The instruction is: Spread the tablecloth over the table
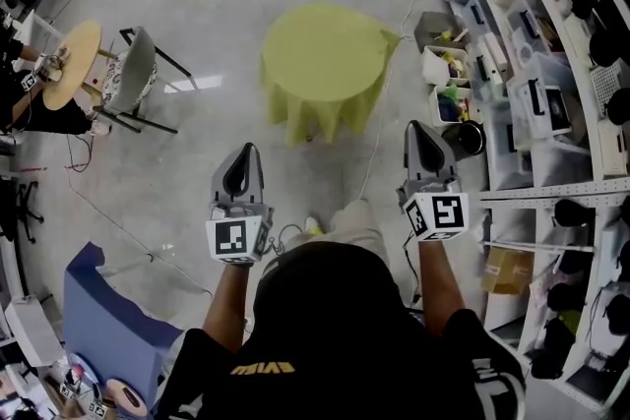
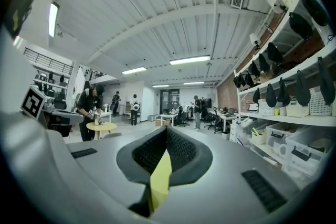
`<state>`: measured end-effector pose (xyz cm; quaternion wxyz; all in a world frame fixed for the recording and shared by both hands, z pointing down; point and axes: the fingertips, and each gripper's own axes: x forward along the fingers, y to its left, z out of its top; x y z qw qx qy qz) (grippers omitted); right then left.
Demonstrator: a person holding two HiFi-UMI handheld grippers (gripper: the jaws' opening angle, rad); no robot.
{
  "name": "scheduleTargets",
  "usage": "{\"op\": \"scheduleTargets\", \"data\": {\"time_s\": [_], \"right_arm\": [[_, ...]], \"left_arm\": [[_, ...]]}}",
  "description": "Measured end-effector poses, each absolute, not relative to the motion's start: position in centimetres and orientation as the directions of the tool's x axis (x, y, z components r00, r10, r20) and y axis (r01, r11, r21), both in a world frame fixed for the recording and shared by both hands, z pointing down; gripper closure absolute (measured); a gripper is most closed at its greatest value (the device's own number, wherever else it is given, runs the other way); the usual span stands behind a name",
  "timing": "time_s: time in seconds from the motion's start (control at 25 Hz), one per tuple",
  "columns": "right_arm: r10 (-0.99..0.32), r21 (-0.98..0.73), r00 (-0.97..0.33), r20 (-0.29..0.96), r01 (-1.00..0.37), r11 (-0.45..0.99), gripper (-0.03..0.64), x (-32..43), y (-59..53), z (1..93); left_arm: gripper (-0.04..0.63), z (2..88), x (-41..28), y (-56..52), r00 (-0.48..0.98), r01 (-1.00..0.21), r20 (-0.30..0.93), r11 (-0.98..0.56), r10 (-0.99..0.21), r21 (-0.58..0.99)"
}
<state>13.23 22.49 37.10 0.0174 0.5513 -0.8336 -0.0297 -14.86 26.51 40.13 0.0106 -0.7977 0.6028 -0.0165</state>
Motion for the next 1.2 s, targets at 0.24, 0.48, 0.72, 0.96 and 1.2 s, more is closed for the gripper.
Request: {"op": "scheduleTargets", "data": {"time_s": [0.24, 0.48, 0.72, 0.96, 1.2], "right_arm": [[-0.914, 0.072, -0.405, -0.008, -0.912, 0.403, 0.615, 13.1, 22.8, 36.9], [-0.911, 0.072, -0.413, -0.007, -0.909, 0.412, 0.616, 12.9, 22.7, 36.9], [-0.905, 0.071, -0.426, -0.002, -0.902, 0.425, 0.615, 12.7, 23.0, 36.9], [-0.901, 0.069, -0.435, 0.005, -0.898, 0.434, 0.616, 13.2, 23.2, 37.0], [-0.862, 0.114, -0.506, 0.031, -0.855, 0.506, 0.617, 10.9, 23.5, 36.5]], "left_arm": [[0.578, 39.8, -14.6, 26.9, 0.281, -0.959, 0.008, -0.281, -0.96, -0.02], [0.578, 39.7, -14.4, 27.0, 0.303, -0.953, 0.009, -0.303, -0.953, 0.002], [0.578, 39.2, -14.3, 27.2, 0.276, -0.96, 0.002, -0.276, -0.961, -0.035], [0.578, 39.2, -14.4, 27.2, 0.231, -0.971, -0.013, -0.23, -0.973, -0.072], [0.577, 39.7, -16.5, 27.8, 0.162, -0.985, -0.01, -0.161, -0.987, -0.066]]}}
